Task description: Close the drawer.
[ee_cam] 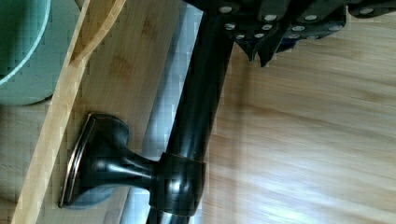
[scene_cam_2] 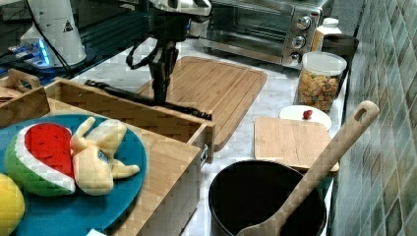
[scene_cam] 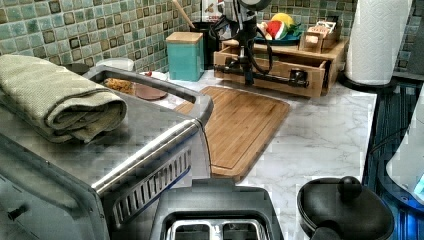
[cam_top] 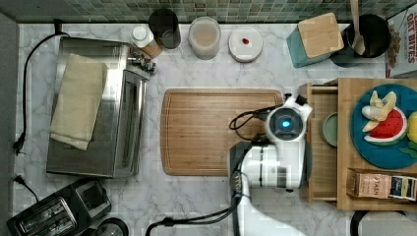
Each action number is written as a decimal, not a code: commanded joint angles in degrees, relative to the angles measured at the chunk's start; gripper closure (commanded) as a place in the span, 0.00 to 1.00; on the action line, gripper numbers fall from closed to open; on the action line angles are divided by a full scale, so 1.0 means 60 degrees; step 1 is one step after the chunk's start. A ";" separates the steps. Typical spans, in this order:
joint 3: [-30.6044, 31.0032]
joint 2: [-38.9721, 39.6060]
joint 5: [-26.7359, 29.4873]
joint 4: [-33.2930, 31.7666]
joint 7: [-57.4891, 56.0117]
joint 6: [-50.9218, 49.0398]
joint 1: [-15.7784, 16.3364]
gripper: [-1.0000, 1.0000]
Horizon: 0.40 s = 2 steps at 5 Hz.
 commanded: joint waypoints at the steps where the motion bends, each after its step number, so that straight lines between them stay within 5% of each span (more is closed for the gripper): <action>1: -0.1747 0.0656 -0.0319 0.2452 -0.1587 -0.0064 -0.1947 1.00; 2: -0.2030 0.0323 -0.0605 0.2196 -0.1074 0.0471 -0.2013 1.00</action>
